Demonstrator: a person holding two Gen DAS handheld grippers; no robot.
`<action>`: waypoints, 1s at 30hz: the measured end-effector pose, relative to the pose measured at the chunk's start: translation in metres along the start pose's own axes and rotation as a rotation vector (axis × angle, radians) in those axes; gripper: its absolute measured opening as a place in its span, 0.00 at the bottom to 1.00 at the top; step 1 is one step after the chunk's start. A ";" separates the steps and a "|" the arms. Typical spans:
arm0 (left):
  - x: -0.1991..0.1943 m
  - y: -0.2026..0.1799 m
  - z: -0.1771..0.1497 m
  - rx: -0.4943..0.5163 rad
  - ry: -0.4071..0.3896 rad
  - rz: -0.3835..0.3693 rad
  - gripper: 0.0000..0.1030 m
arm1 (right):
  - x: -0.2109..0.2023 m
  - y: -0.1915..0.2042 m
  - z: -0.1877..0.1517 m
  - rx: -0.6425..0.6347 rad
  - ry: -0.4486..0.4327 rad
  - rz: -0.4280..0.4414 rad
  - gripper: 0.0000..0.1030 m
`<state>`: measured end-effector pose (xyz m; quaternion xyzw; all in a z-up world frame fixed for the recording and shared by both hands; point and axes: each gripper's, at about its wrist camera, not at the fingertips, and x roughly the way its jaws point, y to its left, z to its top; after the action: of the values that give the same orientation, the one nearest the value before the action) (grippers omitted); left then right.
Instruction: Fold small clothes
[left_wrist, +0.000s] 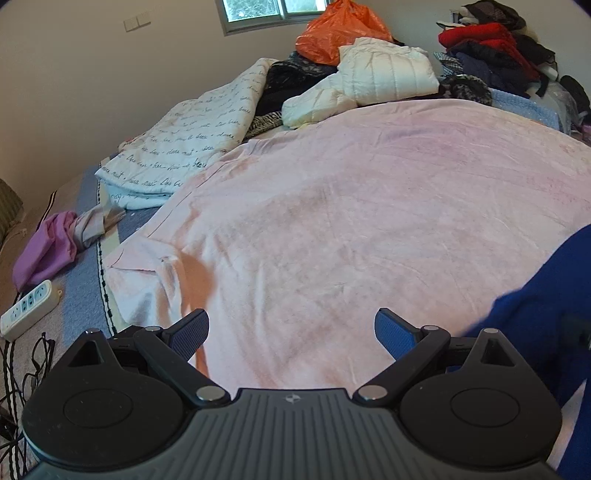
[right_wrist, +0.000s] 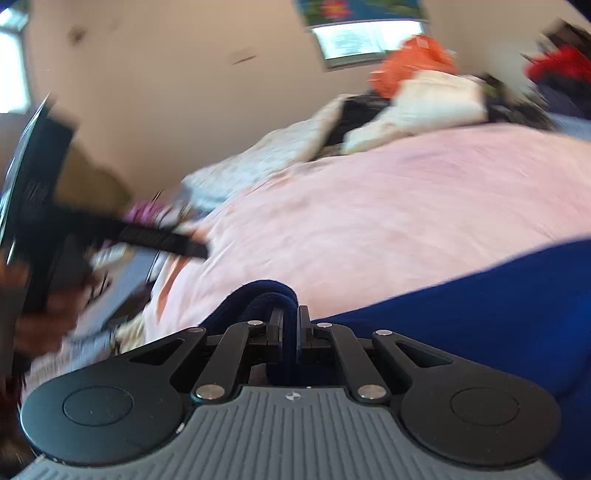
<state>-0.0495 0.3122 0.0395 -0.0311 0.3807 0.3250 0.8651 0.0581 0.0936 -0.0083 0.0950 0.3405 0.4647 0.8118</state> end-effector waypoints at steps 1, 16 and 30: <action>0.000 -0.005 -0.001 0.015 0.002 -0.005 0.94 | -0.006 -0.027 0.003 0.128 -0.004 -0.061 0.12; -0.002 -0.077 -0.016 0.153 0.010 -0.114 0.94 | -0.010 -0.048 0.022 0.060 -0.039 -0.179 0.51; 0.011 -0.128 -0.042 0.257 0.058 -0.172 0.94 | 0.041 -0.042 0.041 0.005 0.043 -0.326 0.06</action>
<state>0.0046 0.2051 -0.0226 0.0380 0.4399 0.1974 0.8753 0.1278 0.1109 -0.0165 0.0305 0.3697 0.3281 0.8688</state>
